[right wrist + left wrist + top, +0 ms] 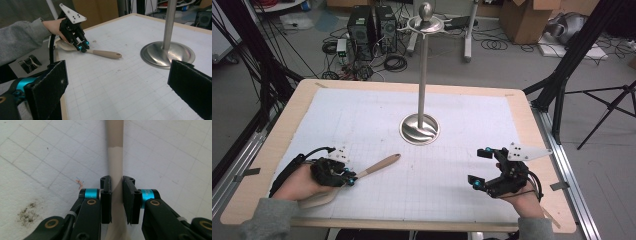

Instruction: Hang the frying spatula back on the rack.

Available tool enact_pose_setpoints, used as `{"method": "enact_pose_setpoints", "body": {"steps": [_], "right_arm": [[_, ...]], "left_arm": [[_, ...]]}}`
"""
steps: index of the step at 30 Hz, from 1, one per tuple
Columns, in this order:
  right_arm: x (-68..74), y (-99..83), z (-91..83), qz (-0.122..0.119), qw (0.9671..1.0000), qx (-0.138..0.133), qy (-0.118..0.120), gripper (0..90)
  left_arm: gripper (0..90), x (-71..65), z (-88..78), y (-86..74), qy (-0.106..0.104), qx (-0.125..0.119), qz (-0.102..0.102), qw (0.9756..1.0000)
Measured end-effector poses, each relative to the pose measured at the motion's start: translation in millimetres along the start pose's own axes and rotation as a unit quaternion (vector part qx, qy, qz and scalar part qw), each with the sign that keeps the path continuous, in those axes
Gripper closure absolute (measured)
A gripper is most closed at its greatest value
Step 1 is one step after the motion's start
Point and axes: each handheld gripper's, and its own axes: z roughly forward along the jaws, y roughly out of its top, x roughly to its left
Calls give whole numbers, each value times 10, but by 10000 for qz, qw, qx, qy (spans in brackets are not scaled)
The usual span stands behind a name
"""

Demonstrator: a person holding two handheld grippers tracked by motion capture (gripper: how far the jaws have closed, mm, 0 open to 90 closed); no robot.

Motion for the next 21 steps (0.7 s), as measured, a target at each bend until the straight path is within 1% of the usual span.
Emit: {"method": "enact_pose_setpoints", "body": {"steps": [3, 4, 7, 8, 10, 12, 15, 16, 18, 20, 21], "right_arm": [[4, 0, -2, 16, 10000, 18, -1, 18], [5, 0, -3, 11, 10000, 16, 6, 18], [6, -3, 0, -33, 10000, 12, 2, 18], [14, -3, -1, 8, 10000, 37, 11, 18], [11, -4, 2, -13, 10000, 45, 3, 18], [11, -3, 4, -23, 10000, 31, 11, 18], [10, -3, 4, -22, 10000, 27, 19, 18], [2, -6, 5, -32, 10000, 17, 14, 18], [-1, -8, 6, -13, 10000, 21, 19, 18], [-2, -10, 3, 14, 10000, 11, 32, 18], [-5, -10, 3, 3, 10000, -5, 35, 18]], "left_arm": [[776, 8, -25, -1, 28, -77, 3, 10000], [776, 9, -47, -1, 5, -169, -31, 9999], [776, 24, -119, -2, 16, -335, -30, 9994], [776, 30, -145, -5, 27, -394, -51, 9992], [776, 39, -174, -12, 52, -479, -108, 9988], [776, 49, -191, -12, 21, -521, -137, 9985], [776, 29, -204, 28, -34, -703, -108, 9975], [776, 20, -210, 48, -52, -729, -62, 9973], [776, 4, -226, 79, -71, -801, -33, 9968], [776, -2, -244, 99, -96, -880, -63, 9961], [776, 4, -262, 106, -71, -870, -29, 9962]]}}
